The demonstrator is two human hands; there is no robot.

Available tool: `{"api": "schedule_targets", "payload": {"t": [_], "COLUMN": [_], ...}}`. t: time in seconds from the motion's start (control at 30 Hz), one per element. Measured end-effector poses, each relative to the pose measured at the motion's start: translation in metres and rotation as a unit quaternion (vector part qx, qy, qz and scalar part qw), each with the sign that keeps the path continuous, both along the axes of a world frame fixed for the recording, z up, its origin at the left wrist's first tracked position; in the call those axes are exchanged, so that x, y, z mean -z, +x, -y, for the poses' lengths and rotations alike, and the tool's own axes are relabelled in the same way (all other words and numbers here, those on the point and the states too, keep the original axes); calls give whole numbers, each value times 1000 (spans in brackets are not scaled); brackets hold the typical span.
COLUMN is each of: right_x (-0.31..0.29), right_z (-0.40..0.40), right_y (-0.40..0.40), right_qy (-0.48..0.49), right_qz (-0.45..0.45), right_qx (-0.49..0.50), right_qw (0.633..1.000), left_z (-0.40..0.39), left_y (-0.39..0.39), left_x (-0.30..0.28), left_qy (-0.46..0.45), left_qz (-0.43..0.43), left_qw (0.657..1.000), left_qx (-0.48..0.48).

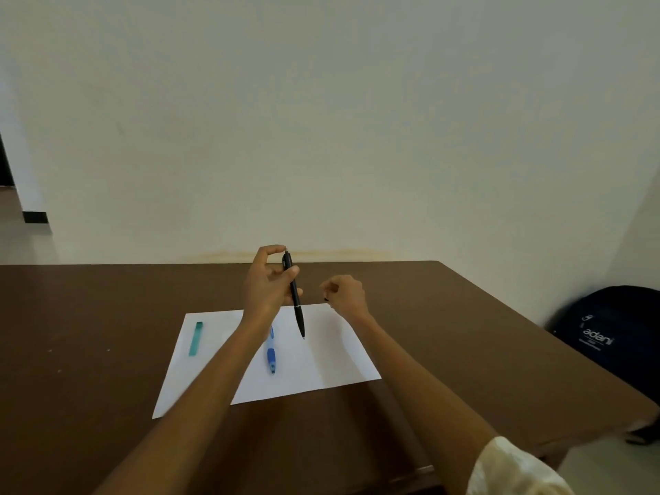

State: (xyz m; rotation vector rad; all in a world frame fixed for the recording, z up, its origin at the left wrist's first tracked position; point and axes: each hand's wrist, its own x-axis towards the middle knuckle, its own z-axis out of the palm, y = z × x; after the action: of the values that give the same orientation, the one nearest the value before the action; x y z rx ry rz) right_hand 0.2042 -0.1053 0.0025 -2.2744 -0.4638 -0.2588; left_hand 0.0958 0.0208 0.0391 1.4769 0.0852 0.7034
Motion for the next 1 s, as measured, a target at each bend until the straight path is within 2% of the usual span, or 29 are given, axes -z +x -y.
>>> {"api": "schedule_targets", "payload": {"t": [0.07, 0.1, 0.17, 0.27, 0.4, 0.43, 0.5, 0.6, 0.67, 0.77, 0.9, 1.0], "right_x": [-2, -3, -4, -11, -29, -33, -41, -51, -57, -62, -67, -73], "right_z": [5, 8, 14, 23, 33, 34, 35, 34, 33, 31, 29, 27], "right_y": [-17, -27, -45, -67, -88, -93, -104, -119, -127, -139, -145, -147], "right_qy": [55, 112, 243, 391, 555, 574, 585, 571, 556, 515, 406, 374], "right_qz": [-40, -74, -153, -266, -389, -401, -412, -415, -392, -330, -183, -141], "right_qx": [-13, -18, -24, -42, -70, -69, -74, -98, -121, -154, -158, -160], "right_qw": [998, 991, 958, 880, 732, 711, 694, 701, 723, 776, 881, 903], "left_z": [4, 6, 9, 14, 18, 19, 23, 27, 28, 28, 28, 29], "left_y": [-8, -13, -23, -39, -55, -58, -63, -70, -74, -79, -82, -82], "left_x": [-6, -9, -11, -11, -11, -11, -11, -13, -15, -18, -20, -20], "left_qy": [-3, 0, 8, 27, 56, 59, 66, 78, 87, 105, 125, 130], "left_qz": [2, 2, 6, 0, -10, -13, -17, -16, -17, -17, -15, -15], "left_qw": [1000, 1000, 1000, 1000, 998, 998, 998, 997, 996, 994, 992, 991], "left_qx": [-1, -2, 1, 5, 7, 7, 5, 1, 0, -2, -18, -20]}}
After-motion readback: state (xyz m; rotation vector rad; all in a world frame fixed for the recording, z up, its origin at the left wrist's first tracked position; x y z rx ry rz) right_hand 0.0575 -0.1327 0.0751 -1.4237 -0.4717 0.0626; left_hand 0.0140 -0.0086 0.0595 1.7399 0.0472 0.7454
